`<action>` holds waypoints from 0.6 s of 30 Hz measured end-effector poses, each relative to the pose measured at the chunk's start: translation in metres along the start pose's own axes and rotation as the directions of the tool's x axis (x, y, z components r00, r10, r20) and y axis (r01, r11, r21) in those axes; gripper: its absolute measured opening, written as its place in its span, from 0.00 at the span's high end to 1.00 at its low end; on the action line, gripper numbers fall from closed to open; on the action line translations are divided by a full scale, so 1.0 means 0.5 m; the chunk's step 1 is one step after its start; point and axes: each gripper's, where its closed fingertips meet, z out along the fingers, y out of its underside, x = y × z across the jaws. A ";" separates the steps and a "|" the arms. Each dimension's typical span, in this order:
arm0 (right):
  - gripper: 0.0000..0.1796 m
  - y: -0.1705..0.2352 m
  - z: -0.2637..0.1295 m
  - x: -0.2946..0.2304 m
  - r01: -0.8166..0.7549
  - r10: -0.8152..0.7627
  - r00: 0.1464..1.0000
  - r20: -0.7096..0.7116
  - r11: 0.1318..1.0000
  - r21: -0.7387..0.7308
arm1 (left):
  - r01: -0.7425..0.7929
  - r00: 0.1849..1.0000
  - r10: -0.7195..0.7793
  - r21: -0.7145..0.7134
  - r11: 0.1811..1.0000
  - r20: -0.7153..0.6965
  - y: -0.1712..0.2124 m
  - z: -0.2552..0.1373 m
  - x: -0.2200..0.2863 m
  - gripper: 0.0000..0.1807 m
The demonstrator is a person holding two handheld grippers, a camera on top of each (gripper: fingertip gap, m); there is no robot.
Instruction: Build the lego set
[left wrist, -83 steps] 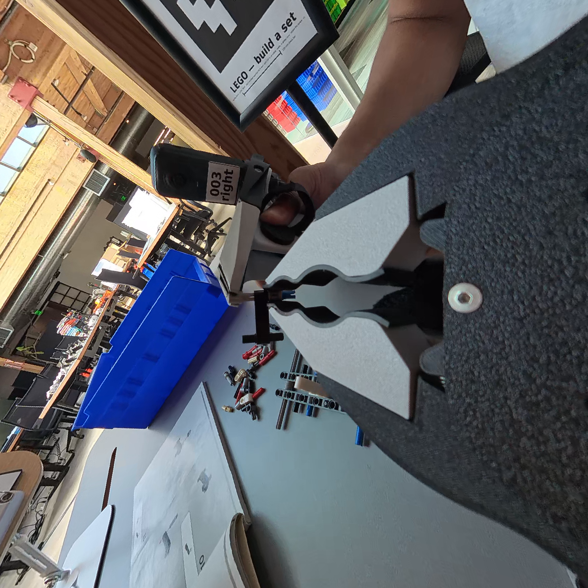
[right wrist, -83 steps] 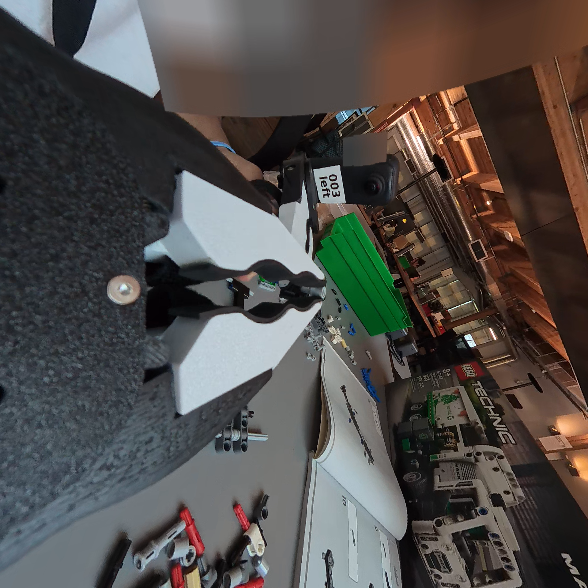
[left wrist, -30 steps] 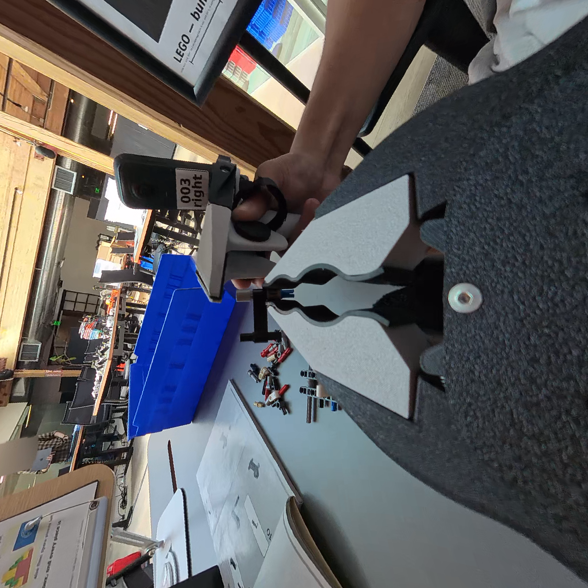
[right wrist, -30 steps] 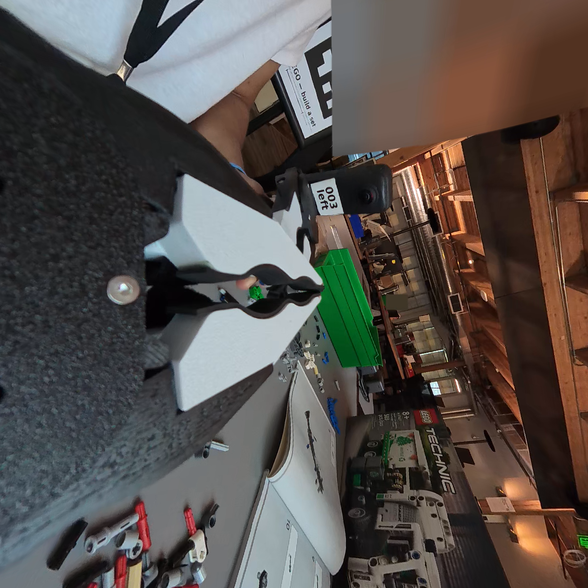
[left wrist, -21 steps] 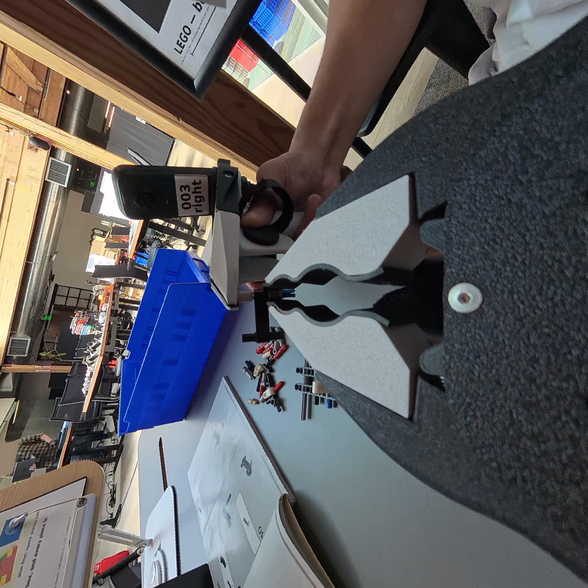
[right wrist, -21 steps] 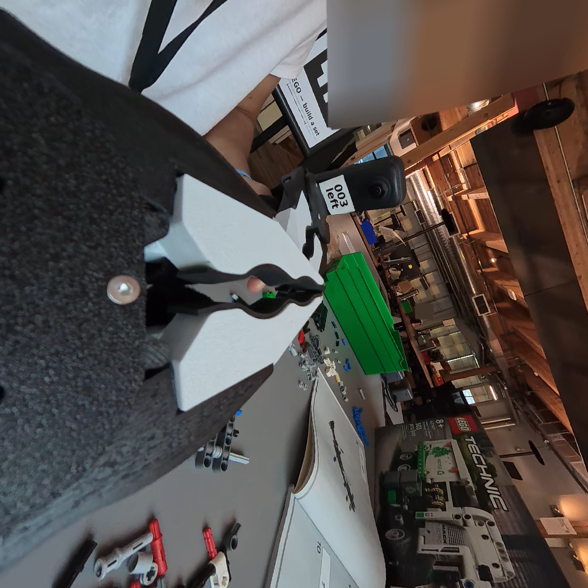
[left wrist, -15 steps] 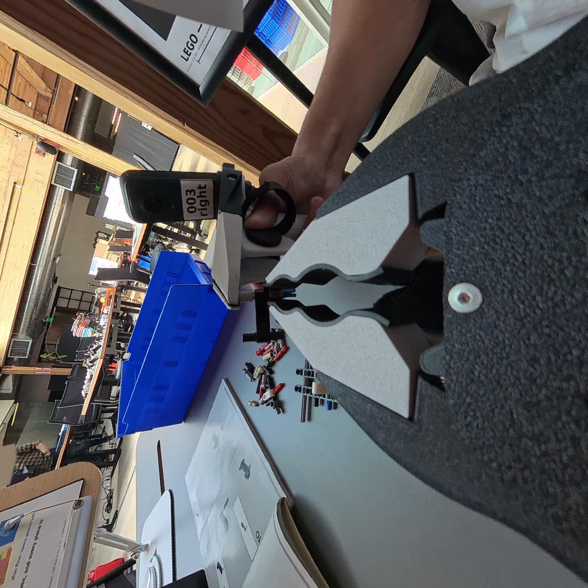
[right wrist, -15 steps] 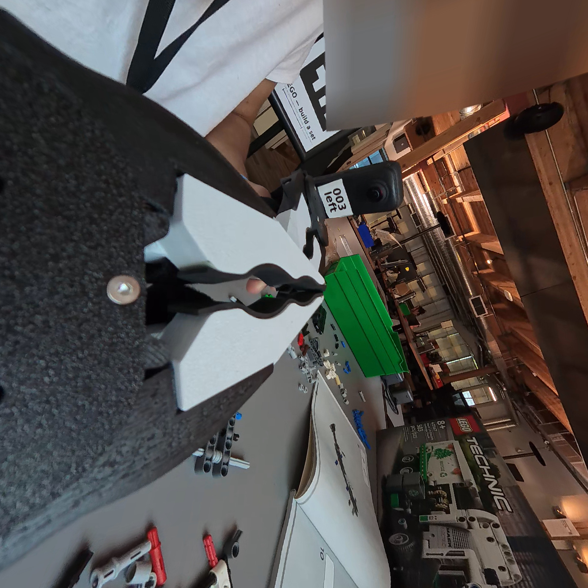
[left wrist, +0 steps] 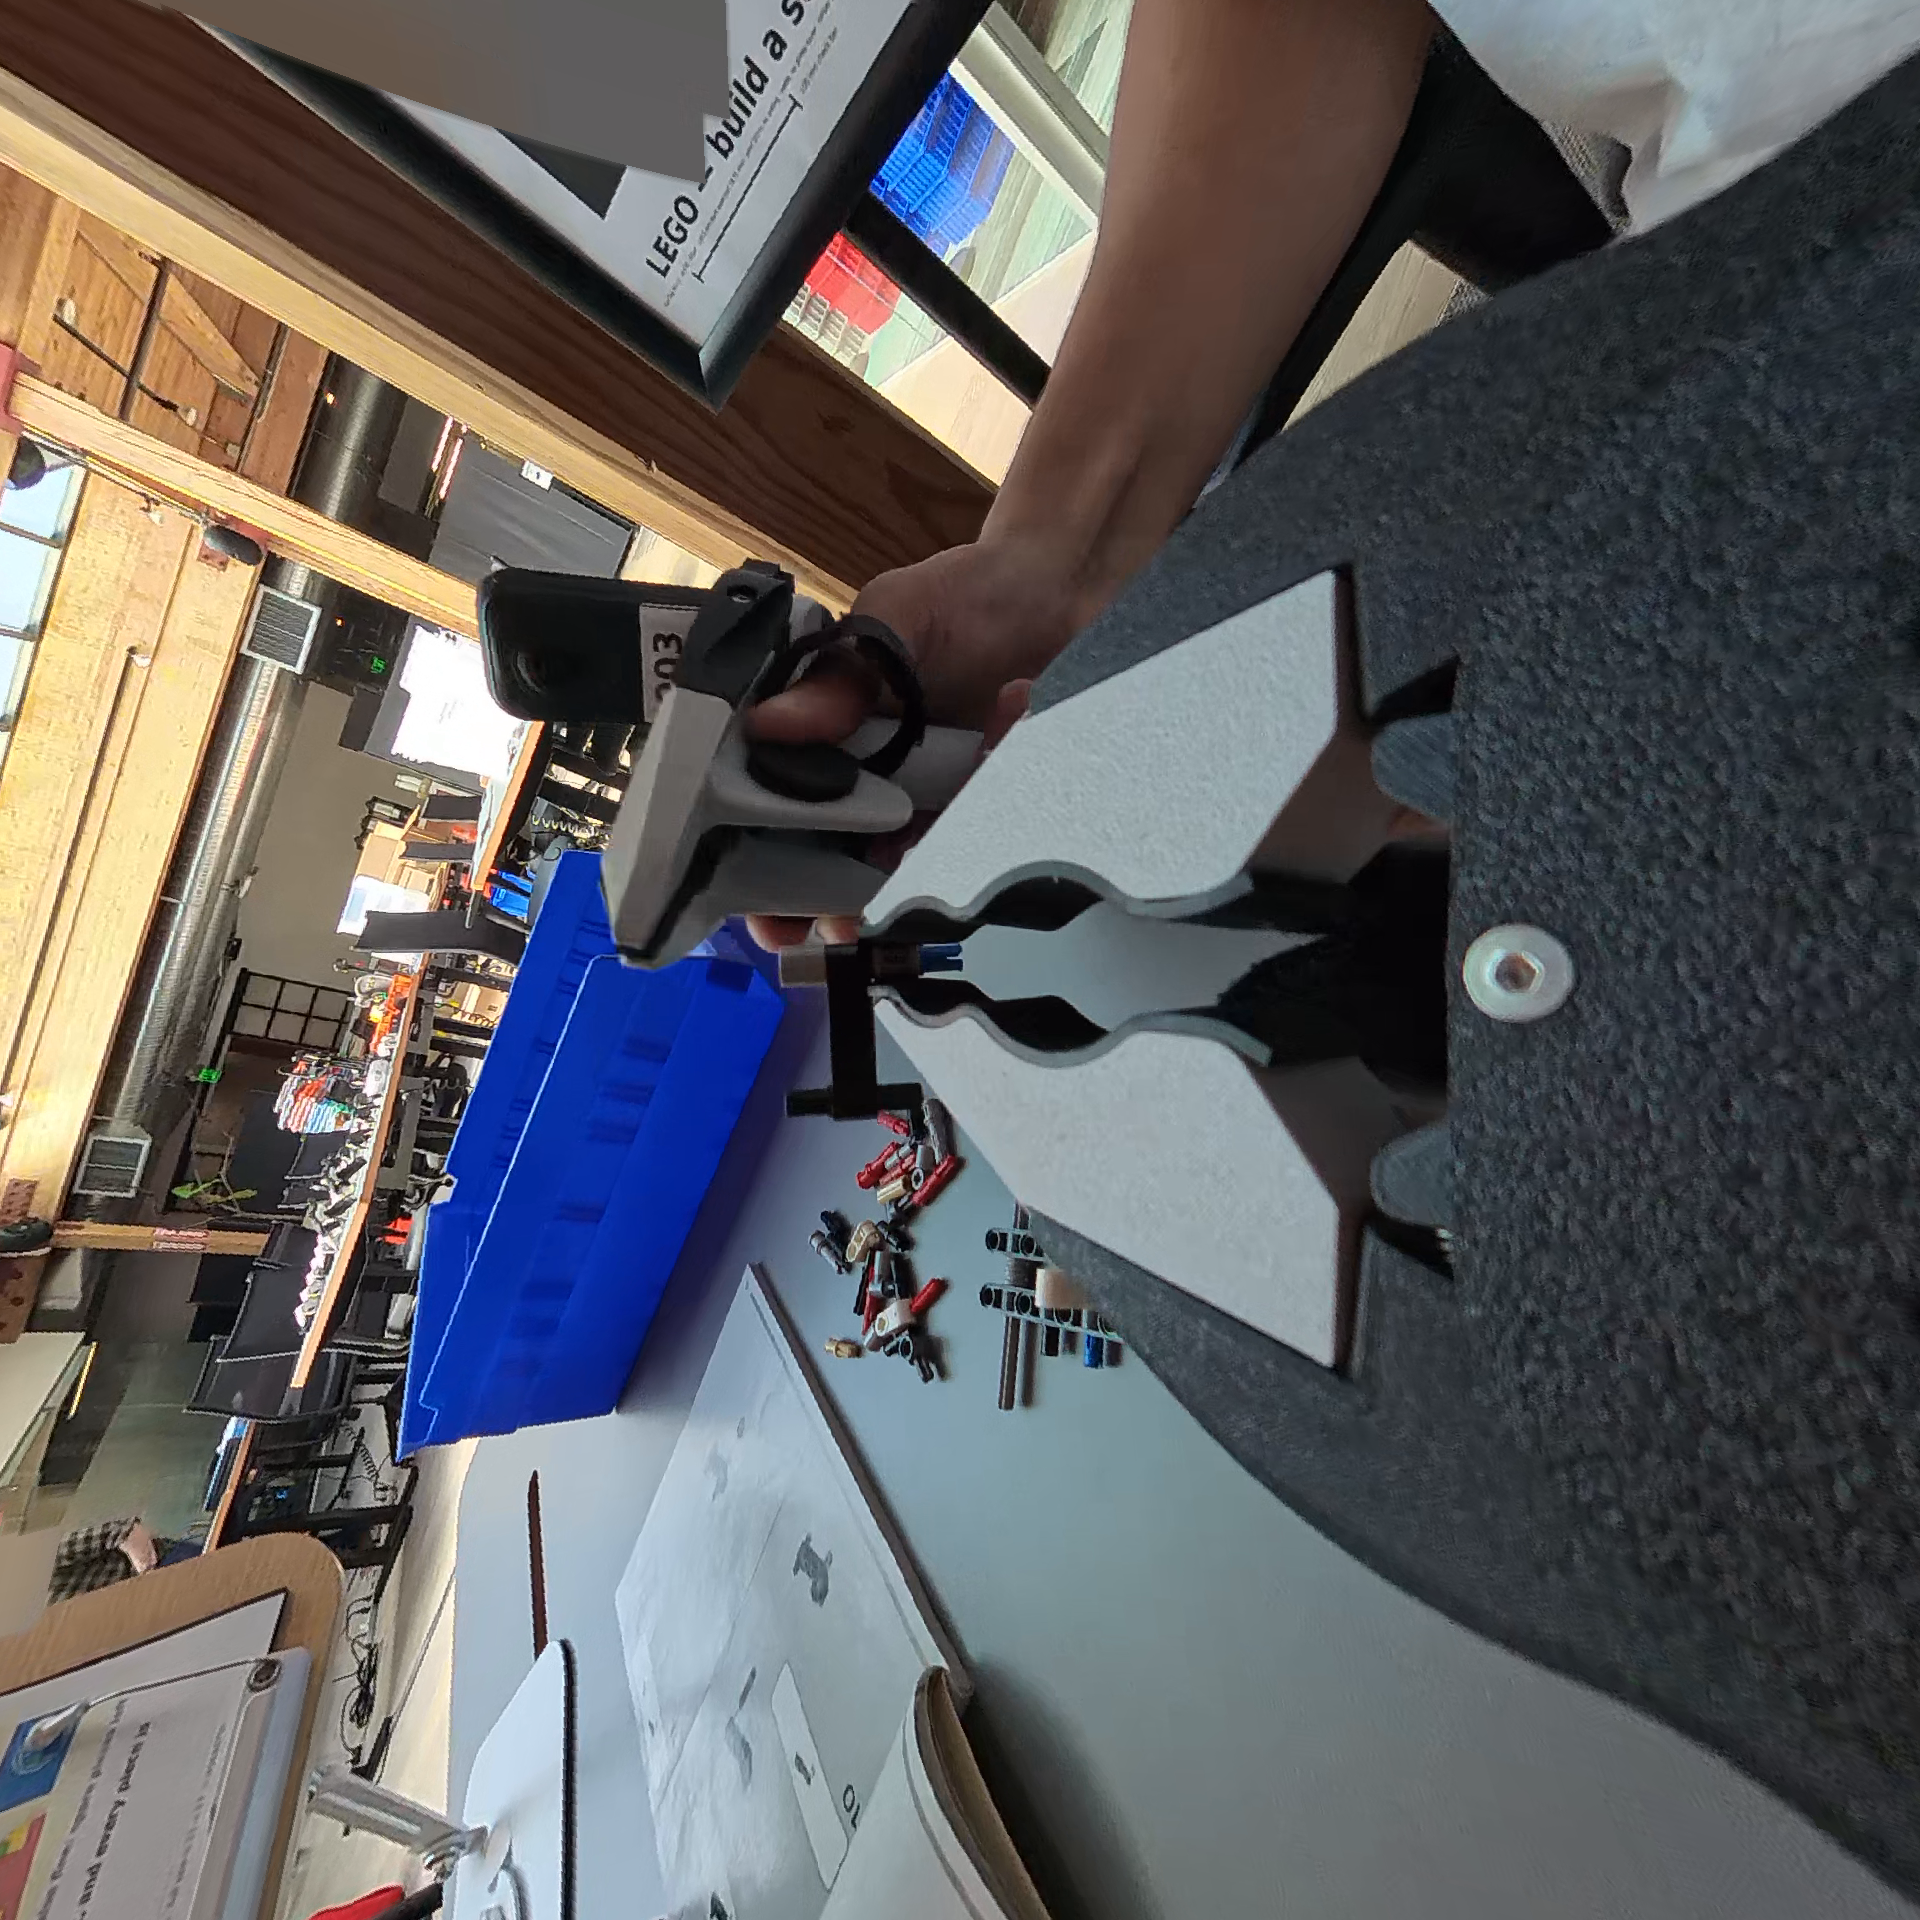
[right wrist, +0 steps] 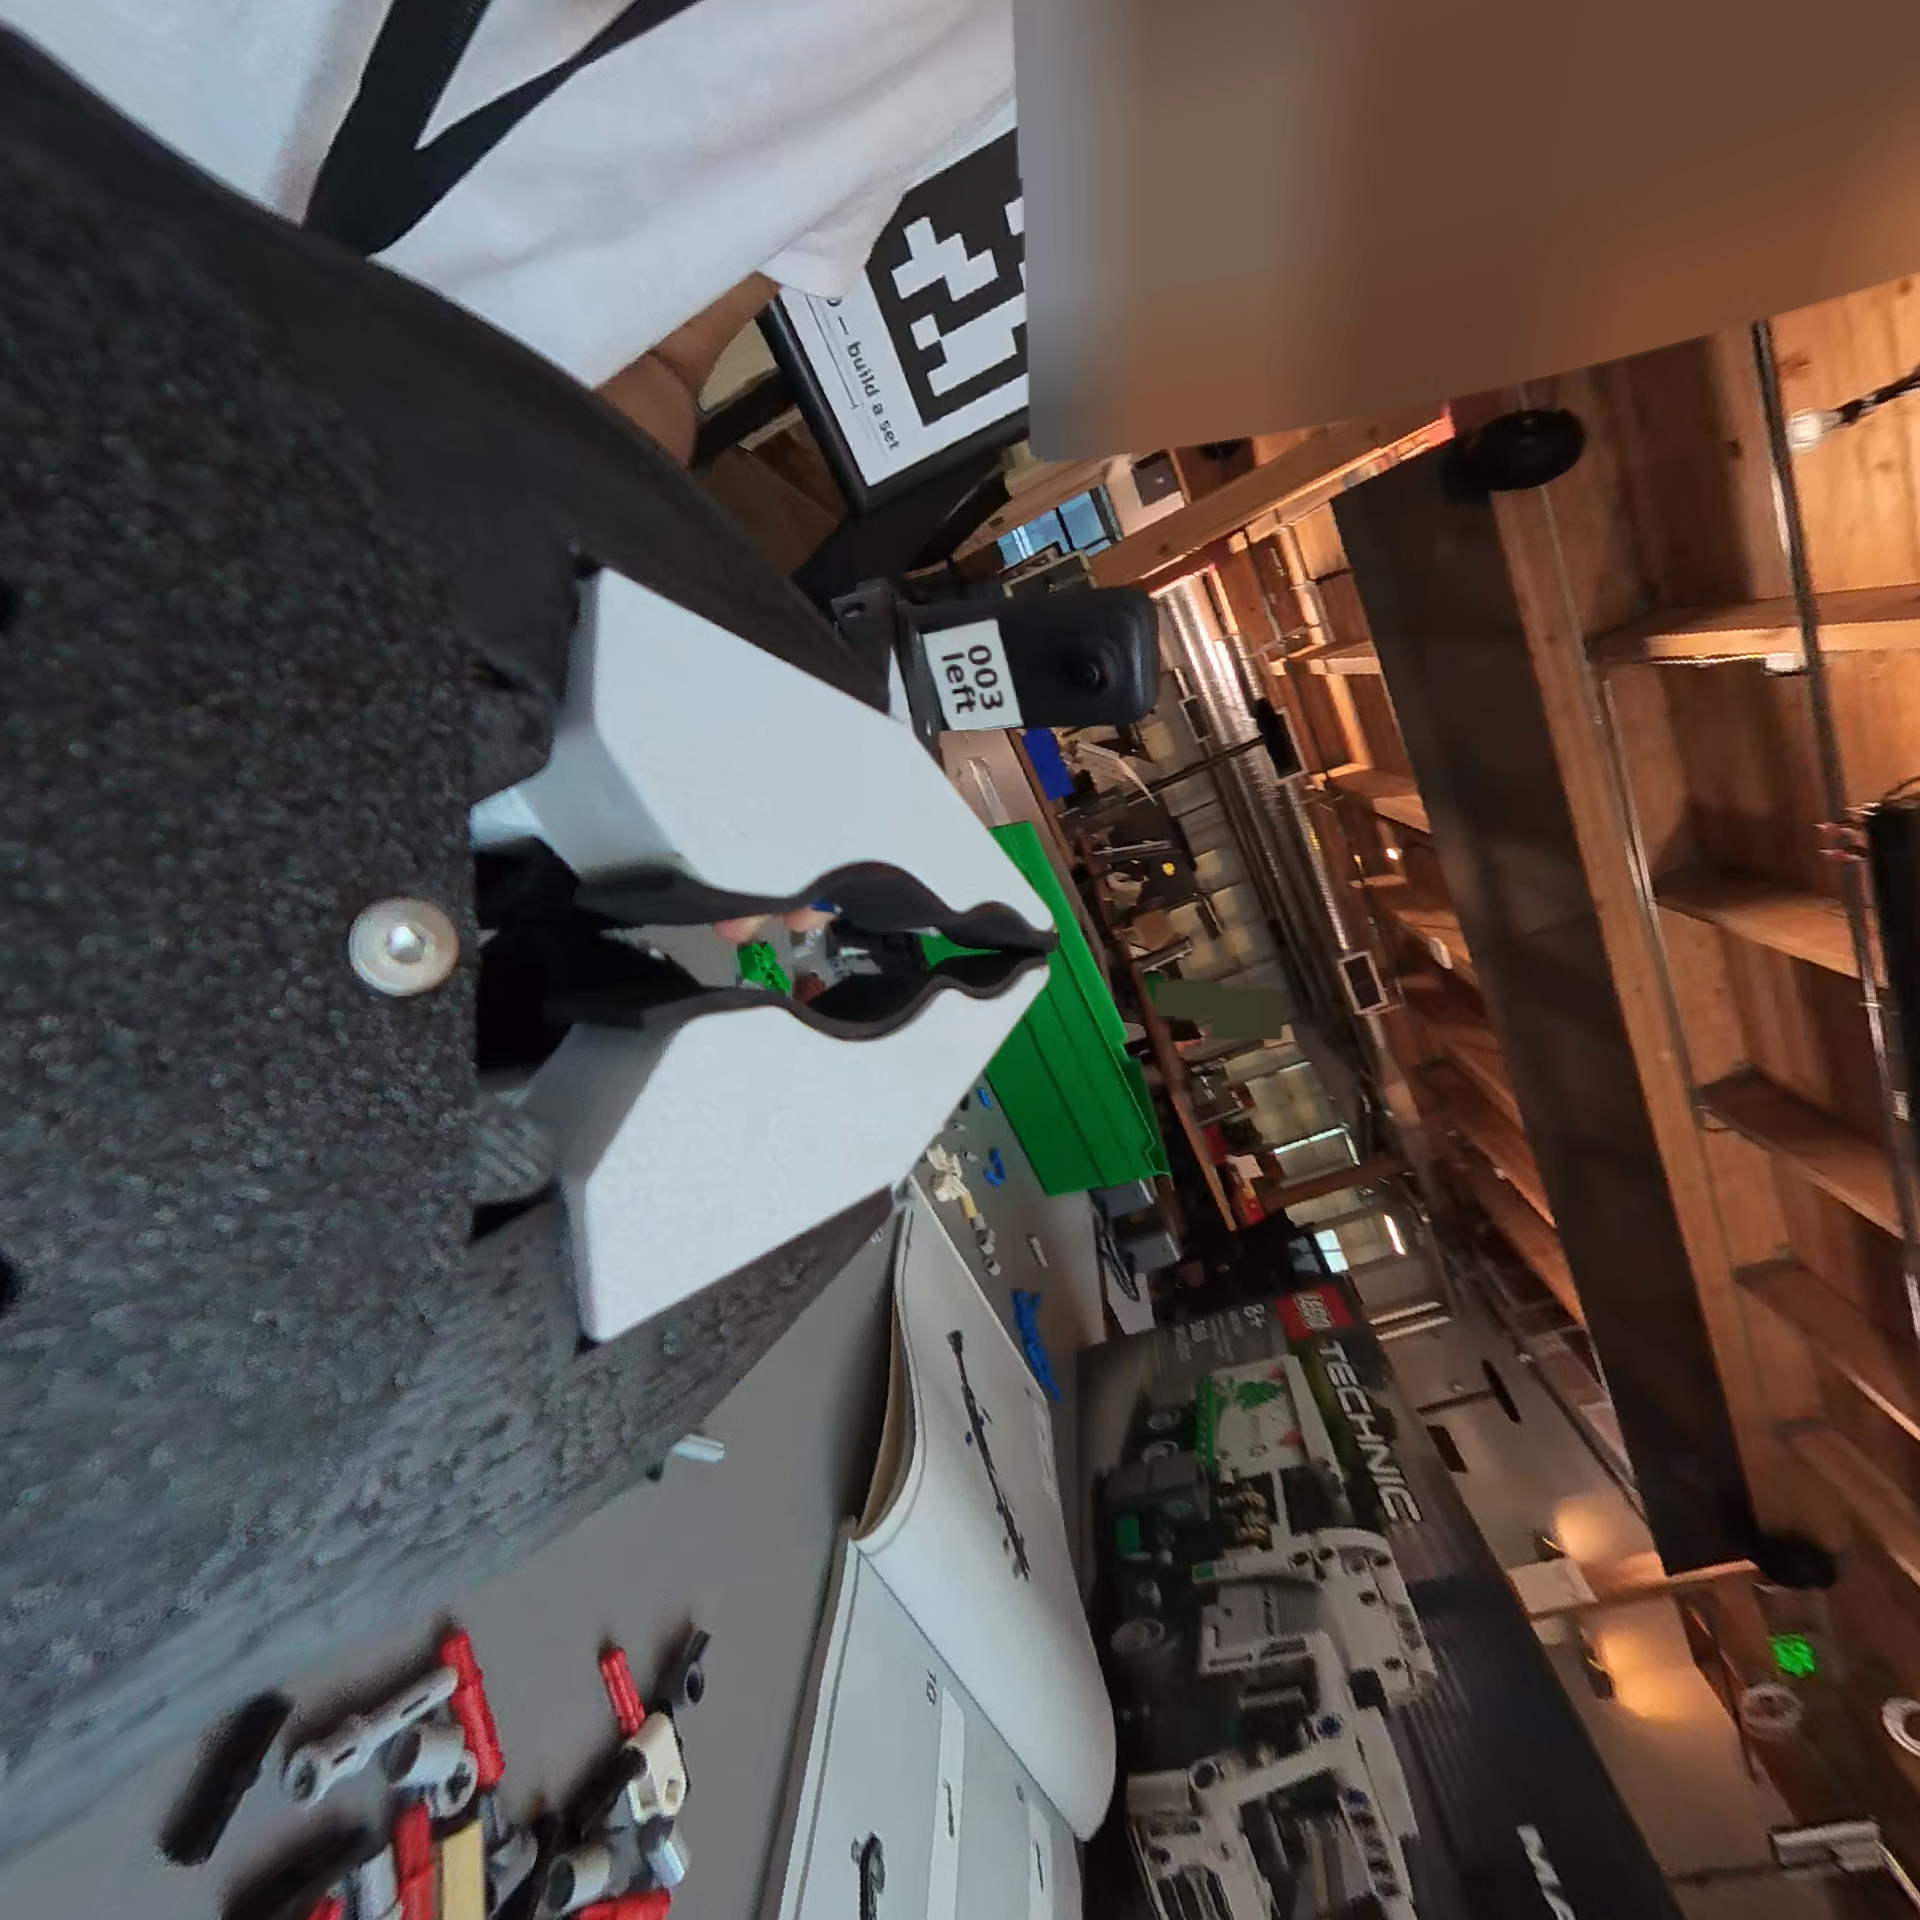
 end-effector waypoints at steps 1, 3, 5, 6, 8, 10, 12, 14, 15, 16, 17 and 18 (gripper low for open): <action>1.00 -0.006 -0.008 0.008 0.008 -0.008 1.000 -0.020 1.000 0.004 | 0.002 1.000 -0.002 0.007 1.000 -0.001 -0.002 -0.002 0.000 0.97; 1.00 -0.004 -0.014 0.016 0.025 -0.025 0.998 -0.049 1.000 -0.016 | -0.010 1.000 0.010 0.003 1.000 -0.001 -0.001 -0.002 0.002 0.97; 1.00 0.003 -0.012 0.006 -0.004 0.004 1.000 -0.012 0.999 -0.039 | -0.027 1.000 0.027 0.001 1.000 0.002 0.000 -0.001 0.005 0.97; 1.00 0.010 -0.009 0.002 -0.004 0.004 1.000 0.002 0.998 -0.057 | -0.028 1.000 0.028 -0.003 1.000 0.001 0.001 0.000 0.006 0.97; 1.00 0.021 -0.002 -0.011 0.024 -0.022 0.999 0.025 0.996 -0.090 | -0.023 1.000 0.023 0.003 1.000 0.001 -0.001 -0.001 0.005 0.97; 1.00 0.037 0.007 -0.018 0.055 -0.051 0.998 0.032 0.990 -0.131 | -0.021 1.000 0.021 -0.001 1.000 -0.002 0.000 0.000 0.005 0.97; 1.00 0.053 0.014 -0.021 0.066 -0.060 0.997 0.039 0.983 -0.172 | -0.030 1.000 0.030 -0.012 0.999 0.000 0.003 0.001 0.006 0.97; 1.00 0.055 0.014 -0.018 0.045 -0.039 0.999 0.036 0.984 -0.173 | -0.022 1.000 0.022 -0.018 1.000 0.002 0.005 0.002 0.004 0.98; 1.00 0.057 0.014 -0.016 0.028 -0.022 0.999 0.035 0.983 -0.181 | -0.016 1.000 0.016 -0.024 1.000 0.001 0.006 0.002 0.003 0.98; 1.00 0.058 0.013 -0.015 0.026 -0.021 0.999 0.033 0.983 -0.184 | -0.014 1.000 0.014 -0.026 1.000 0.001 0.007 0.002 0.003 0.98; 1.00 0.060 0.014 -0.014 0.031 -0.026 0.999 0.028 0.982 -0.186 | -0.013 1.000 0.013 -0.028 1.000 0.003 0.007 0.002 0.002 0.98; 1.00 0.061 0.014 -0.013 0.033 -0.028 0.999 0.025 0.981 -0.189 | -0.010 1.000 0.010 -0.029 1.000 0.005 0.007 0.002 0.001 0.98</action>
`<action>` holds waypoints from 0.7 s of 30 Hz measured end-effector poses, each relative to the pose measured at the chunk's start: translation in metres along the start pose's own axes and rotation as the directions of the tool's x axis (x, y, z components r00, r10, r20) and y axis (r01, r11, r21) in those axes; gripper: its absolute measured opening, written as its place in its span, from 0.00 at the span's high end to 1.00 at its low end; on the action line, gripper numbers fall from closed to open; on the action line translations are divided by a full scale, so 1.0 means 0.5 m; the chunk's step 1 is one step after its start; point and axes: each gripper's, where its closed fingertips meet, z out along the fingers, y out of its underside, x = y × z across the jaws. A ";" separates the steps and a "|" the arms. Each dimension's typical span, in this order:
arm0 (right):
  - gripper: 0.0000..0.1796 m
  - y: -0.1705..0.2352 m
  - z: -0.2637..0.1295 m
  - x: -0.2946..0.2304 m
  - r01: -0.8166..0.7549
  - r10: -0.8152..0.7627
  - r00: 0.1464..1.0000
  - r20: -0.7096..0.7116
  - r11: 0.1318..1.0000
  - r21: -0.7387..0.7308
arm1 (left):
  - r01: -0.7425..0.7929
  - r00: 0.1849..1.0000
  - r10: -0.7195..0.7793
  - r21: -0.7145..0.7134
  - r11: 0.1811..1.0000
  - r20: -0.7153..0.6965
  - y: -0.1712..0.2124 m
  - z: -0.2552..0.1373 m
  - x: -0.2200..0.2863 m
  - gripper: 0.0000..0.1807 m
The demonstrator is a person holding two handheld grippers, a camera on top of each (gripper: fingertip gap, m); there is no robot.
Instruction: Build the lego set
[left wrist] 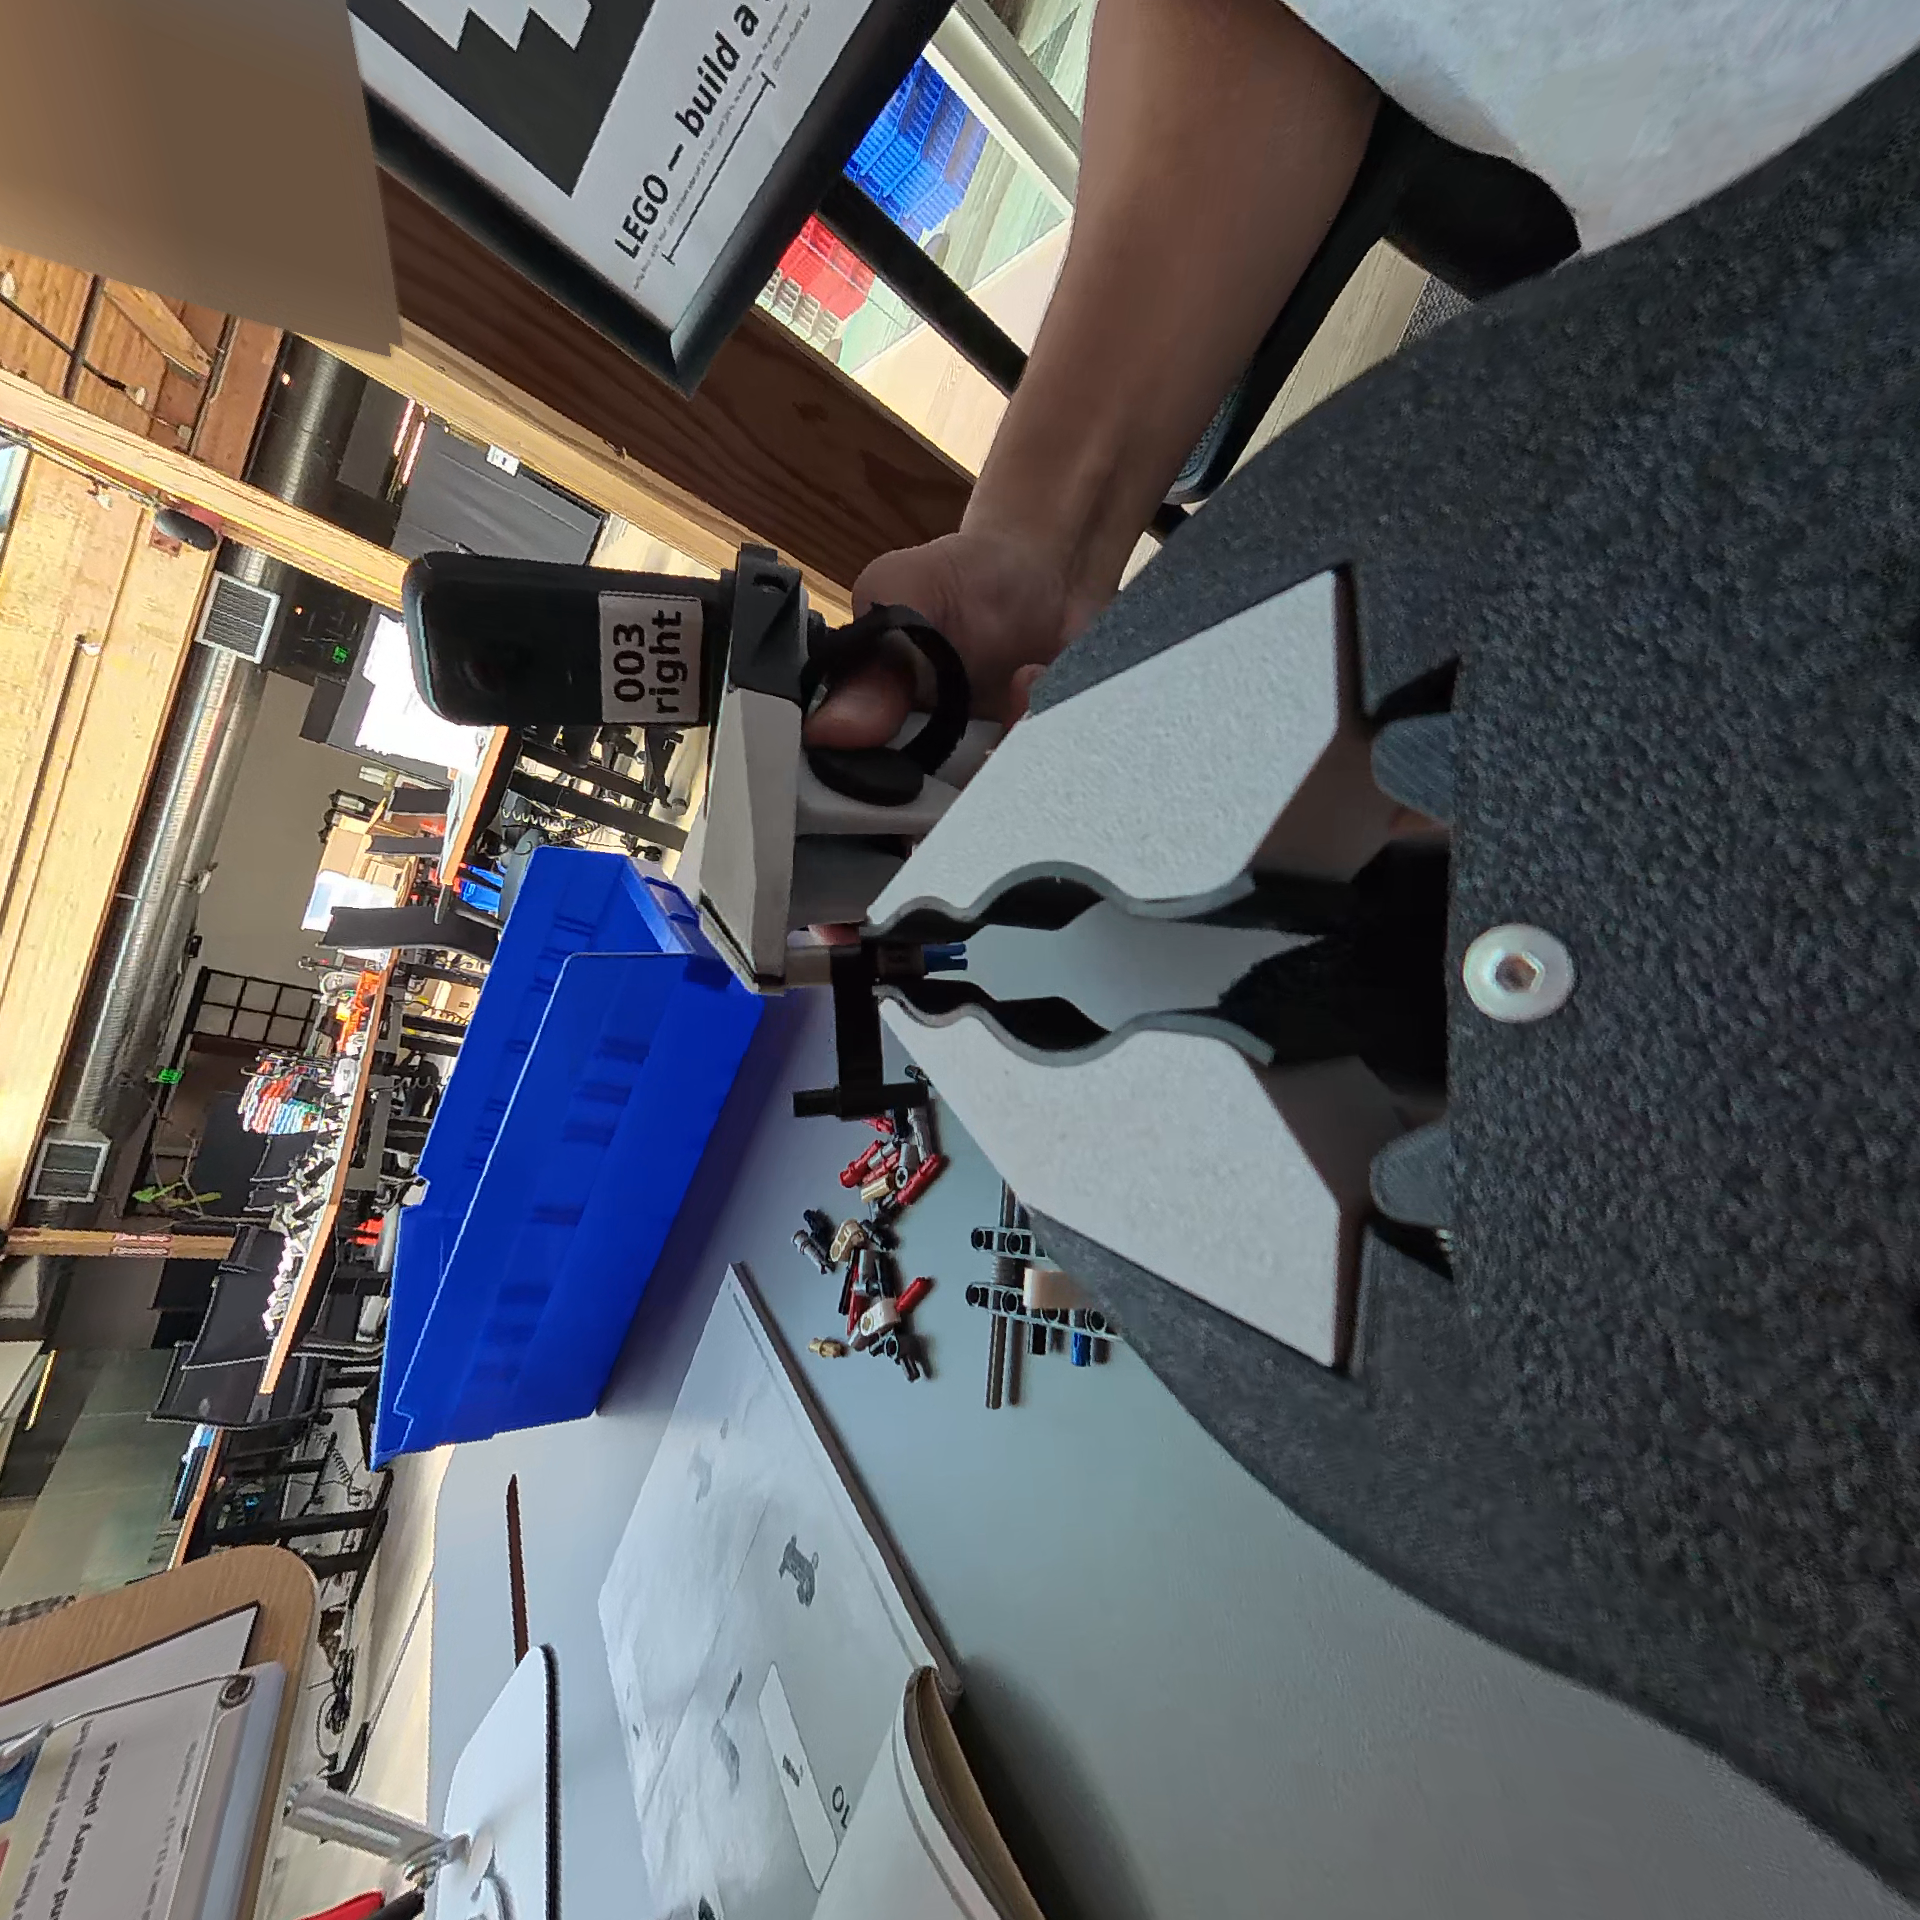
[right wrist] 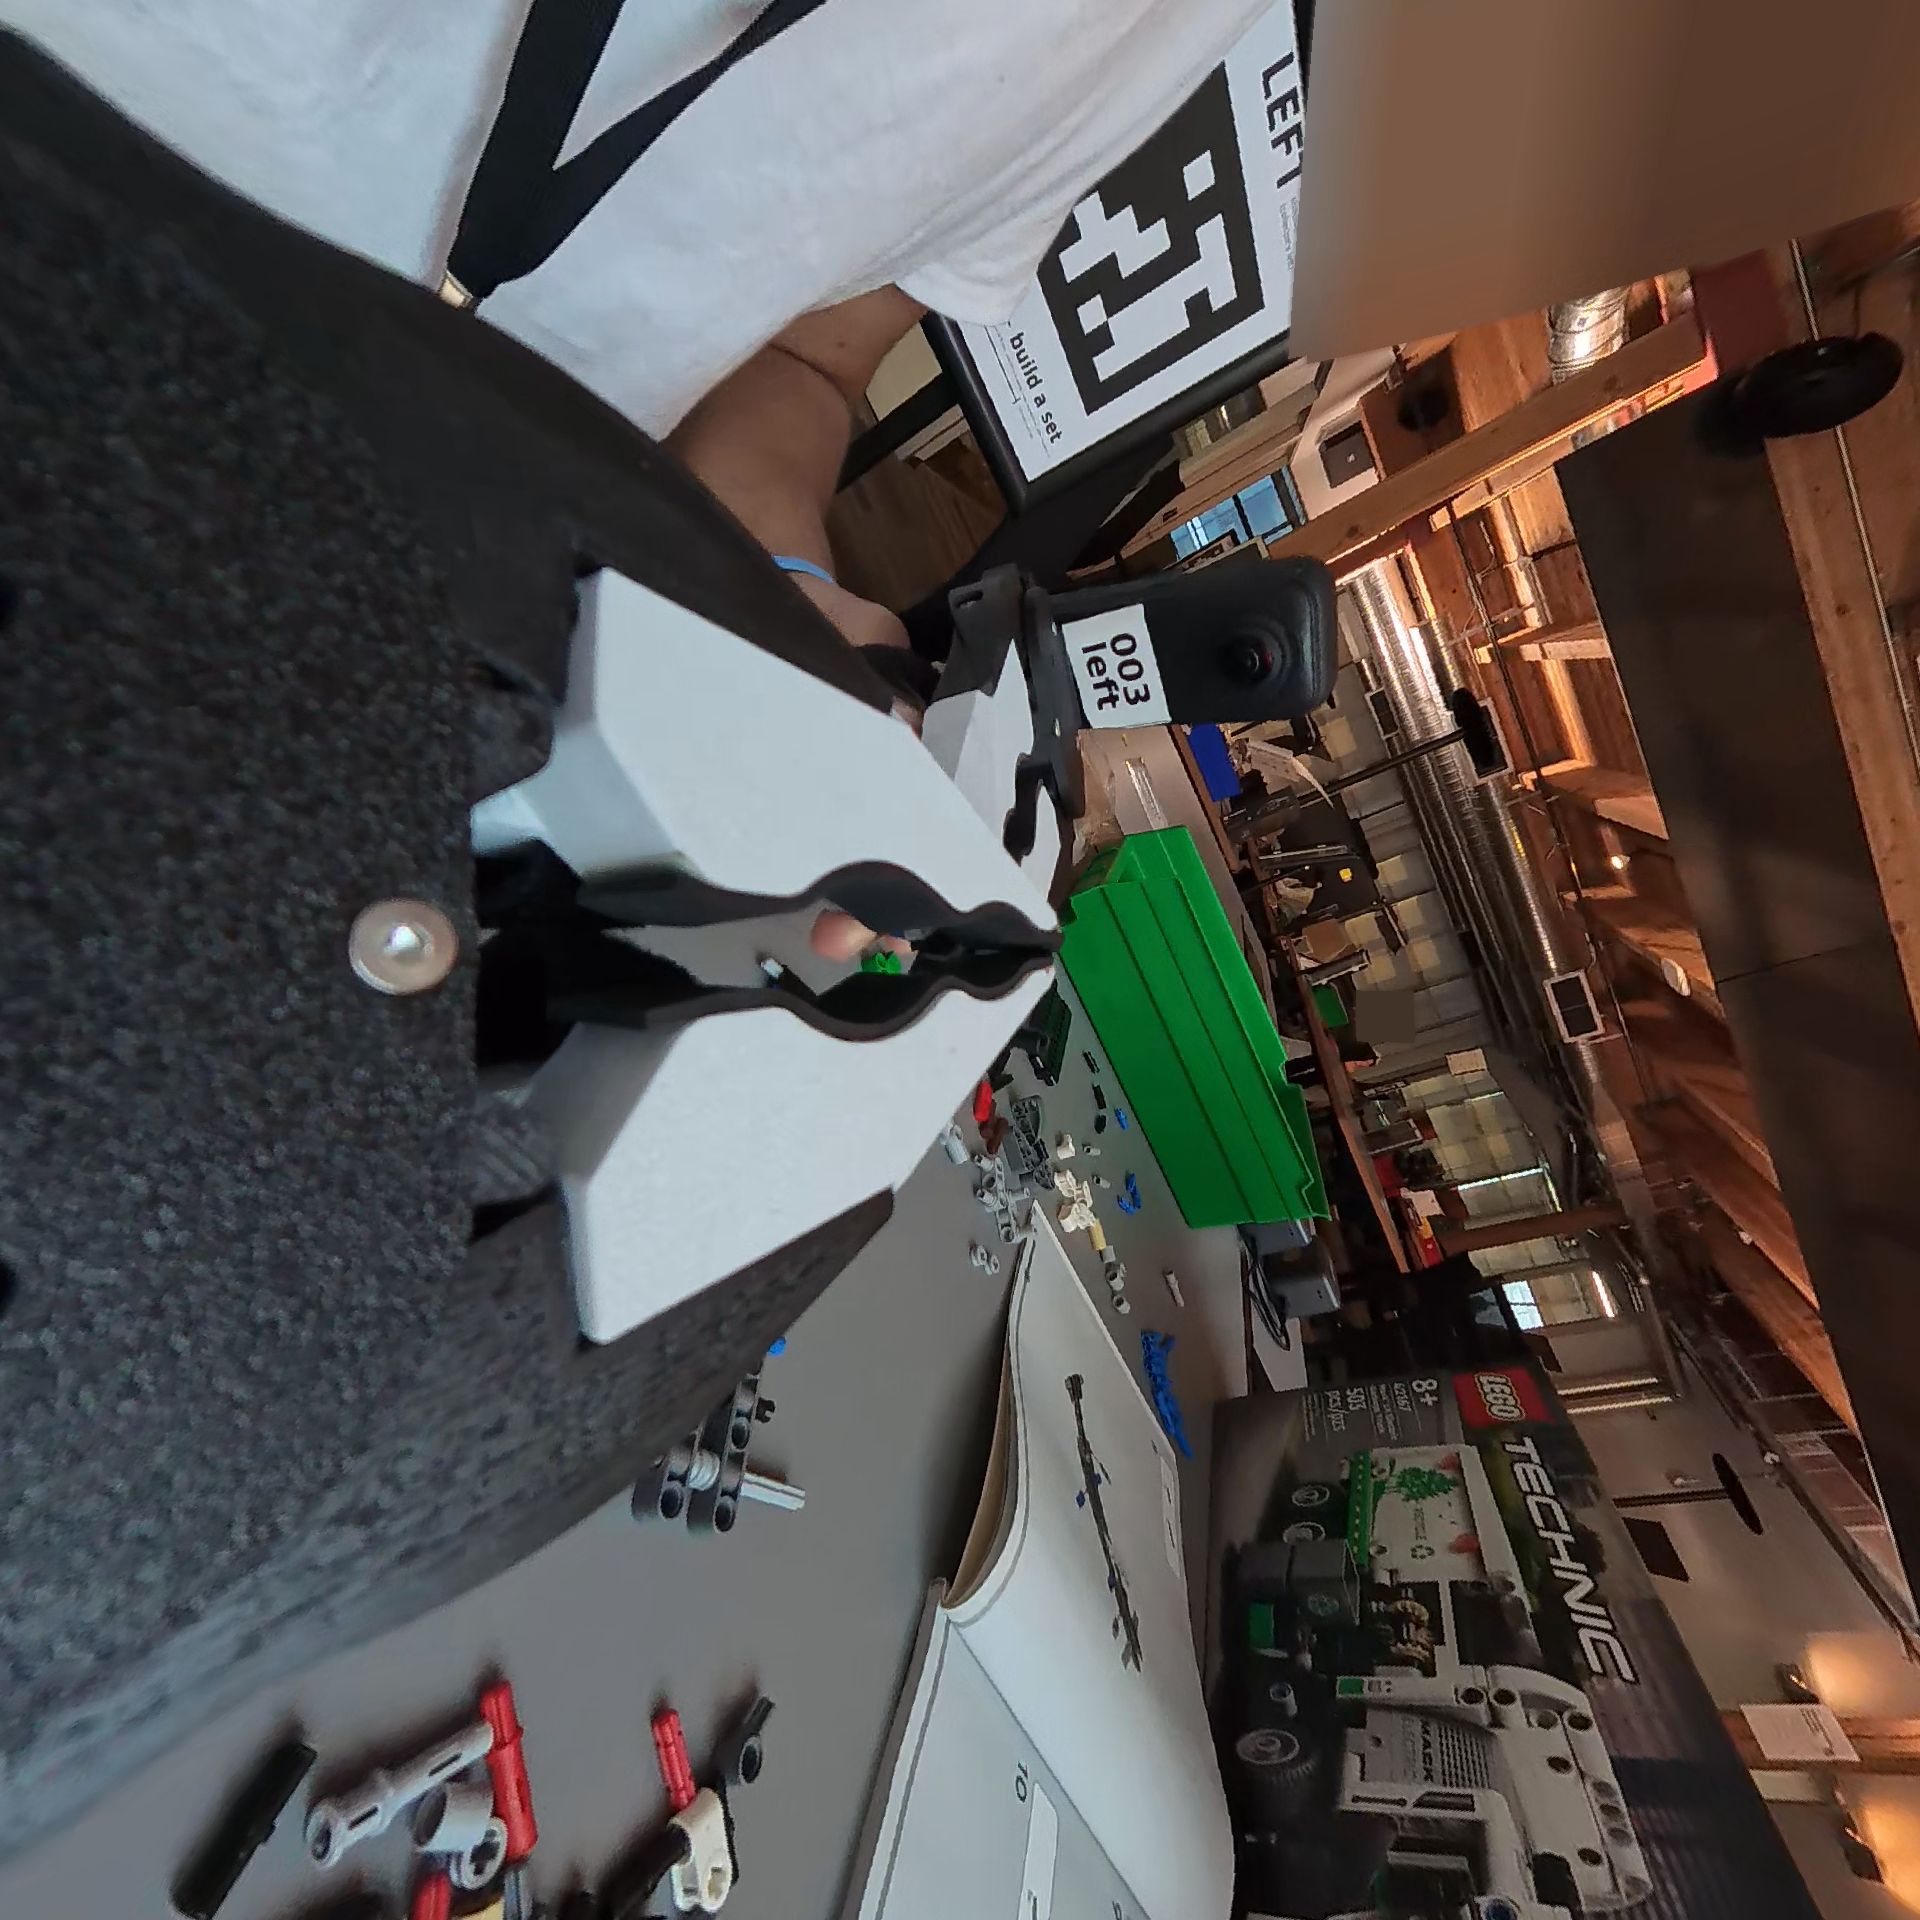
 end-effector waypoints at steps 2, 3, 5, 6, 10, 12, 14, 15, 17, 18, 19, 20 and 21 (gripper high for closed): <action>1.00 0.002 0.001 0.004 -0.013 0.013 1.000 -0.003 1.000 -0.006 | 0.009 1.000 -0.009 -0.005 1.000 0.003 0.001 0.001 -0.003 0.98; 1.00 0.001 0.002 0.005 -0.015 0.015 1.000 -0.003 1.000 -0.003 | 0.009 1.000 -0.009 -0.003 1.000 0.005 0.000 0.001 -0.004 0.98; 1.00 -0.002 0.002 0.004 -0.026 0.026 1.000 0.009 1.000 0.007 | -0.006 1.000 0.006 -0.001 1.000 -0.004 -0.001 0.002 0.001 0.97; 1.00 -0.006 -0.001 0.003 -0.051 0.051 0.998 0.028 0.999 0.011 | -0.018 1.000 0.018 -0.018 1.000 -0.024 -0.001 0.005 0.006 0.97; 1.00 -0.080 -0.030 0.006 -0.072 0.070 0.997 0.023 0.994 0.077 | -0.177 0.979 0.138 -0.290 0.940 -0.152 0.003 0.001 0.035 0.97; 0.92 -0.085 -0.045 0.041 -0.034 0.029 0.996 -0.086 0.998 -0.059 | -0.408 0.913 0.366 -0.396 0.822 -0.182 0.002 -0.007 0.024 0.97; 0.83 -0.067 -0.053 0.061 -0.038 0.011 0.992 -0.126 0.976 -0.214 | -0.602 0.795 0.538 -0.471 0.644 -0.281 0.012 -0.013 0.018 0.97; 0.81 -0.061 -0.052 0.058 -0.066 0.041 0.994 -0.106 0.966 -0.250 | -0.672 0.731 0.602 -0.490 0.556 -0.320 0.015 -0.012 0.009 0.97; 0.78 -0.053 -0.041 0.031 -0.162 0.167 0.986 -0.010 0.944 -0.288 | -0.786 0.593 0.691 -0.485 0.384 -0.414 0.025 -0.006 -0.005 0.97; 0.78 -0.046 -0.037 0.023 -0.207 0.223 0.975 0.019 0.929 -0.305 | -0.826 0.528 0.720 -0.471 0.311 -0.451 0.028 0.000 -0.011 0.97; 0.78 -0.035 -0.033 0.025 -0.237 0.257 0.966 0.017 0.914 -0.328 | -0.855 0.473 0.736 -0.454 0.250 -0.485 0.031 0.006 -0.015 0.97; 0.78 -0.019 -0.031 0.032 -0.247 0.266 0.964 0.004 0.902 -0.355 | -0.875 0.429 0.743 -0.439 0.202 -0.513 0.033 0.011 -0.018 0.97; 0.79 -0.003 -0.030 0.034 -0.252 0.271 0.963 -0.004 0.889 -0.382 | -0.892 0.387 0.749 -0.424 0.157 -0.537 0.035 0.016 -0.021 0.97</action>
